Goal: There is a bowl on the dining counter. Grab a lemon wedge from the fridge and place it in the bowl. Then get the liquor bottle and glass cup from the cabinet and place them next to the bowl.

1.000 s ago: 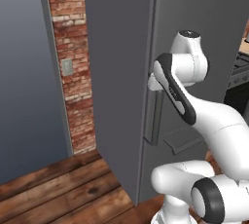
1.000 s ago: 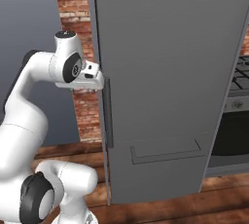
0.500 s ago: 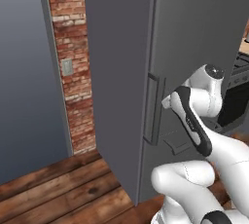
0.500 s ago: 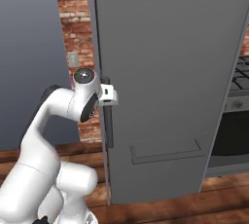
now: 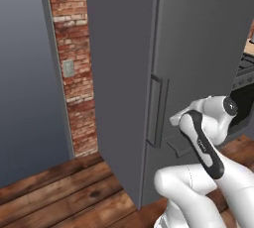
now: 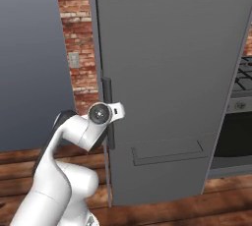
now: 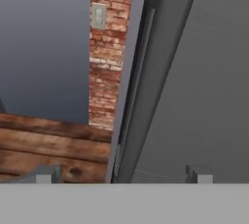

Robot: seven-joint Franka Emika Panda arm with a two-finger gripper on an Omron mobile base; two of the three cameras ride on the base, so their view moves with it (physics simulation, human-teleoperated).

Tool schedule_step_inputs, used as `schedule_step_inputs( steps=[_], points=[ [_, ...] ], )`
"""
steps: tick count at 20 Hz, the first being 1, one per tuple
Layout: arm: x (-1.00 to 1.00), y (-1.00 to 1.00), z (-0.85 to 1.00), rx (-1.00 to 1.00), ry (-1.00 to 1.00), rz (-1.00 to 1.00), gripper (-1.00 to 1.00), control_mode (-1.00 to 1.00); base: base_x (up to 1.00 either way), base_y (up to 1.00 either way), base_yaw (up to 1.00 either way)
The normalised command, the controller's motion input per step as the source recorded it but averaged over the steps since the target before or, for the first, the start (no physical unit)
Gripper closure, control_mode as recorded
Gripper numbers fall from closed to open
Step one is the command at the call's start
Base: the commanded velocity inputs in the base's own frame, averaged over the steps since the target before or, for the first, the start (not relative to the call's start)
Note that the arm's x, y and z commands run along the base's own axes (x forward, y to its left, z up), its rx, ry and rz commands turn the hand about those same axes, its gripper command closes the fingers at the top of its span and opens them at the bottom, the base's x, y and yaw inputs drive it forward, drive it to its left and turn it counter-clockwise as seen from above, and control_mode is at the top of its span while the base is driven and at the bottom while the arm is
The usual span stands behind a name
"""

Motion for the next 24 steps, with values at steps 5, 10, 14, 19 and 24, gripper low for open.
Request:
schedule_step_inputs(
  steps=[5, 10, 14, 19, 24],
  points=[
    [0.38, 0.0, -0.13, 0.02, -0.15, 0.05, -1.0, -1.0, 0.0, 0.0, 0.0],
    [0.23, -0.06, -0.04, 0.01, -0.16, 0.07, -1.0, -1.0, 0.0, 0.0, 0.0],
    [0.27, 0.0, -0.03, 0.01, -0.09, 0.07, -1.0, -1.0, 0.0, 0.0, 0.0],
    [0.34, 0.0, -0.08, 0.02, -0.06, 0.07, -1.0, -1.0, 0.0, 0.0, 0.0],
    [0.33, 0.0, 0.0, 0.03, -0.01, 0.05, -1.0, -1.0, 0.0, 0.0, 0.0]
  ],
)
